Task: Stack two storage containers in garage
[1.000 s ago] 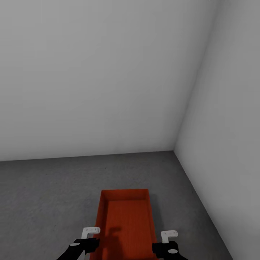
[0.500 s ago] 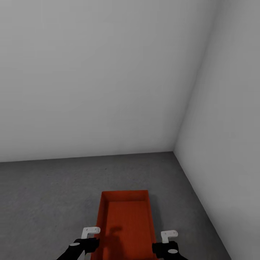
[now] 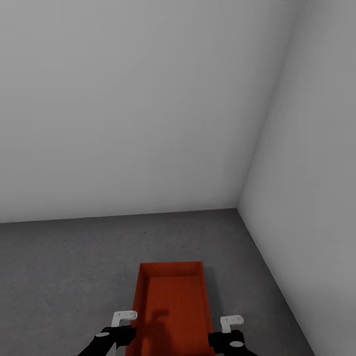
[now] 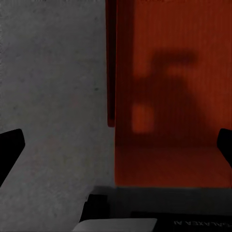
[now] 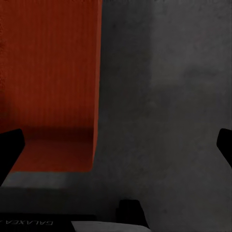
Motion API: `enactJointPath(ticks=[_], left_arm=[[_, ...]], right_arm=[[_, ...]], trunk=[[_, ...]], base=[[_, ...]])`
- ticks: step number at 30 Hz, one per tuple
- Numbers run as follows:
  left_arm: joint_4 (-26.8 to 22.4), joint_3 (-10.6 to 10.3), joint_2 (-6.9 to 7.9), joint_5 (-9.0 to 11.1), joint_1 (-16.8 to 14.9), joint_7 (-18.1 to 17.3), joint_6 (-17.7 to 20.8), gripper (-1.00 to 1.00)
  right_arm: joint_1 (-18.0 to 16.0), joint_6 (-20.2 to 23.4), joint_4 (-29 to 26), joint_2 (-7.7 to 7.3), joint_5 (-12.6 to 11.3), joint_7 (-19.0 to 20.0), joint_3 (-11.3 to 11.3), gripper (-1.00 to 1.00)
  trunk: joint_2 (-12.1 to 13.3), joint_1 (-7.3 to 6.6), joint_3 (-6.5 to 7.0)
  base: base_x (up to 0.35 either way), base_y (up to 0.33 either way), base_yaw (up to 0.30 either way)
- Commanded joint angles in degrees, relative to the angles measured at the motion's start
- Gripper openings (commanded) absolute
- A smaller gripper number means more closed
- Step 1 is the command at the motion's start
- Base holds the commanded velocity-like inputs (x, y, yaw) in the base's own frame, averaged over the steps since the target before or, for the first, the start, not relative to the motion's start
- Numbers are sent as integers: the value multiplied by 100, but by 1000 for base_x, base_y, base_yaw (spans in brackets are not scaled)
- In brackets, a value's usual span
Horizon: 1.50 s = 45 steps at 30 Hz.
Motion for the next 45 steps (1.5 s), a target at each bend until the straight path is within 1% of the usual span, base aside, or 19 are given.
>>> enactJointPath(ticks=[1, 12, 39, 45], left_arm=[[-13, 11, -4, 9, 0, 14, 34, 100], [-13, 11, -2, 9, 0, 14, 29, 100], [-13, 8, -4, 9, 0, 19, -3, 100], [-13, 9, -20, 2, 0, 14, 61, 100]], right_arm=[[-4, -16, 1, 0, -60, -24, 49, 100], [-4, -16, 1, 0, -60, -24, 49, 100], [-3, -16, 3, 0, -61, -24, 48, 100], [-3, -16, 2, 0, -61, -24, 47, 100]], trunk=[[38, -22, 13], [479, -264, 211], [479, -264, 211], [479, -264, 211]], base=[[0, 0, 0], [0, 0, 0], [0, 0, 0], [-196, 0, 0]])
